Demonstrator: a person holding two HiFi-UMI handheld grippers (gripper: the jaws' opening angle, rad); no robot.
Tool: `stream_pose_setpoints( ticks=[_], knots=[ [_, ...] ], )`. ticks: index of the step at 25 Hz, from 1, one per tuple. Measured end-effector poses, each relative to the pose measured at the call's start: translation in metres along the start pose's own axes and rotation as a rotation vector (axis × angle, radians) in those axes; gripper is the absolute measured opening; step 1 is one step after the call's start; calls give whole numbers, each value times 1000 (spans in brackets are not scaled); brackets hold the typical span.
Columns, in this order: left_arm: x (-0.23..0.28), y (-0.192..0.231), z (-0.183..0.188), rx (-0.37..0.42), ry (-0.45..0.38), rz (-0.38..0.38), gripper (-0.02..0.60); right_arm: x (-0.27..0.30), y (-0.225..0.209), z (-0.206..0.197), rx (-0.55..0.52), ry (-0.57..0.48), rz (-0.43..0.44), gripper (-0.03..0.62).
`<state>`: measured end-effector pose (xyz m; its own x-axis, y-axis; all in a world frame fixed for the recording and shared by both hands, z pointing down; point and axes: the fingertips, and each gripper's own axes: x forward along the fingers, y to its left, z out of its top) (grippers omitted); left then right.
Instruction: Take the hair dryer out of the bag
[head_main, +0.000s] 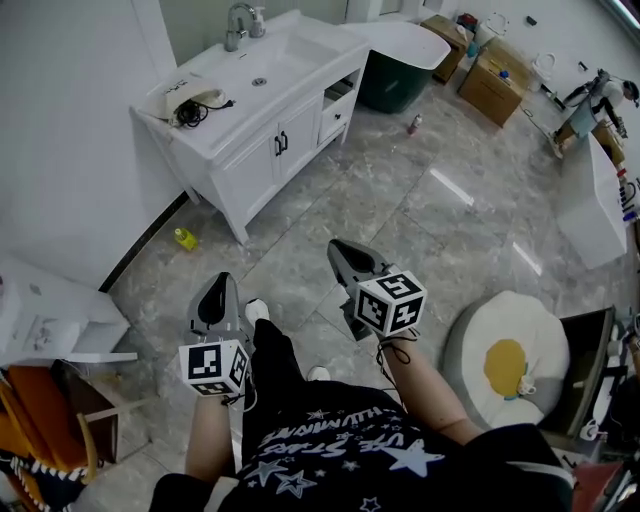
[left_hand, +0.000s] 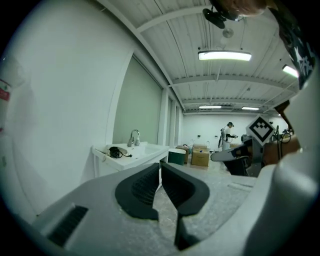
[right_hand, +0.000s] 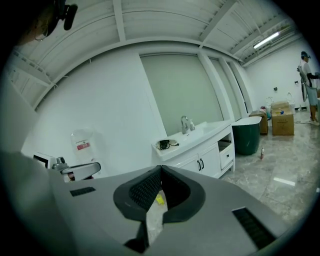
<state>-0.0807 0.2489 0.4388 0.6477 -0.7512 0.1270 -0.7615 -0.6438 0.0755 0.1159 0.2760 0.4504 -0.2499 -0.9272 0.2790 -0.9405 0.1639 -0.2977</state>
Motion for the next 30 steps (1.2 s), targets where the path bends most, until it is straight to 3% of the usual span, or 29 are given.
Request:
stream_pose_setpoints(
  ticks=[2,3,4,5,8,14,24,30],
  knots=[
    [12,10,5,2,-18,4,34,14,-1,6,12,-1,25,10],
    [19,14,7,5,-23,-1,95,21,-1,9,18,1,45,70],
    [28,19,8,9,-23,-8,204,30,-1,12,23,4,61,145],
    [36,24,8,16,-21,-10,255,39,-2,16,24,6,71,179],
    [65,50,9,34,-7,-4,315,72,-7,28,7,13,76,250],
    [126,114,11,5,30,-4,356,154,-15,50,-2,52,63,339],
    [194,248,23,-49,86,41,357,293,4,100,2,100,65,342],
    [226,287,25,-5,100,31,356,339,3,103,-3,145,54,341]
  ],
)
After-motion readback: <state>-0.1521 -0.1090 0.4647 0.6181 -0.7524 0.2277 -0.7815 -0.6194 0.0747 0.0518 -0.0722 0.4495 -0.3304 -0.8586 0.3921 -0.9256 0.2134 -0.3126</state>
